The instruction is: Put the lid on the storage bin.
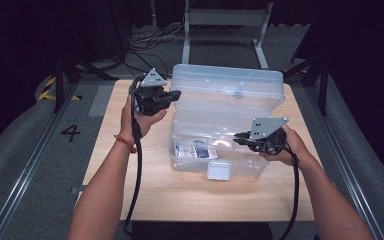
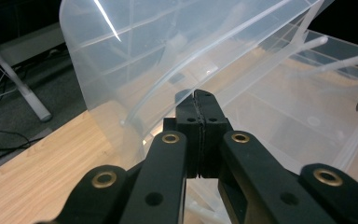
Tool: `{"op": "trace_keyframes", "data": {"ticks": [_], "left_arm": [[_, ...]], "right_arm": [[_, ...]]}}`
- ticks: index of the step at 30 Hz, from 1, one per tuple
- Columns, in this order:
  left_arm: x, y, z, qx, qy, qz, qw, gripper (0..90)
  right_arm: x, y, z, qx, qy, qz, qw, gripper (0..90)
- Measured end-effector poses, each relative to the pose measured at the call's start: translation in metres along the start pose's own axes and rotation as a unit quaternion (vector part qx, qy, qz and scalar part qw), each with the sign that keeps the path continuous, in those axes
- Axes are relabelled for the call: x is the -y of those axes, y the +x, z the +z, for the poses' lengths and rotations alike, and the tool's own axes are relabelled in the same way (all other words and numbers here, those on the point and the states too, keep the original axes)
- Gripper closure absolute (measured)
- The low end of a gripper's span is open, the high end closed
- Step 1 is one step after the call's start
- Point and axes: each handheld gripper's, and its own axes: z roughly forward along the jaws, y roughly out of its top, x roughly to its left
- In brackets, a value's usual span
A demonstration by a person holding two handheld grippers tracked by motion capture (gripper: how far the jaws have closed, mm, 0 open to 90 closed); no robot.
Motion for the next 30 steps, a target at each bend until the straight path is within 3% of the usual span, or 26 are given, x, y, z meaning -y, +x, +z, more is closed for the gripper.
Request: {"op": "trace_keyframes", "data": {"ticks": [5,15,30], "left_arm": [[0.005,-0.003,-0.001,0.006,0.011,0.007,0.9999,89.6],[0.018,-0.010,-0.007,0.018,0.020,0.020,0.9994,89.6],[0.041,-0.023,-0.013,0.035,0.026,0.031,0.9986,89.7]], "right_arm": [[0.002,0.005,-0.006,0.014,0.009,-0.002,0.9999,82.6],[0.030,0.009,-0.041,0.033,-0.016,0.052,0.9980,85.2],[0.067,0.018,-0.067,0.048,-0.043,0.106,0.9923,85.6]]}}
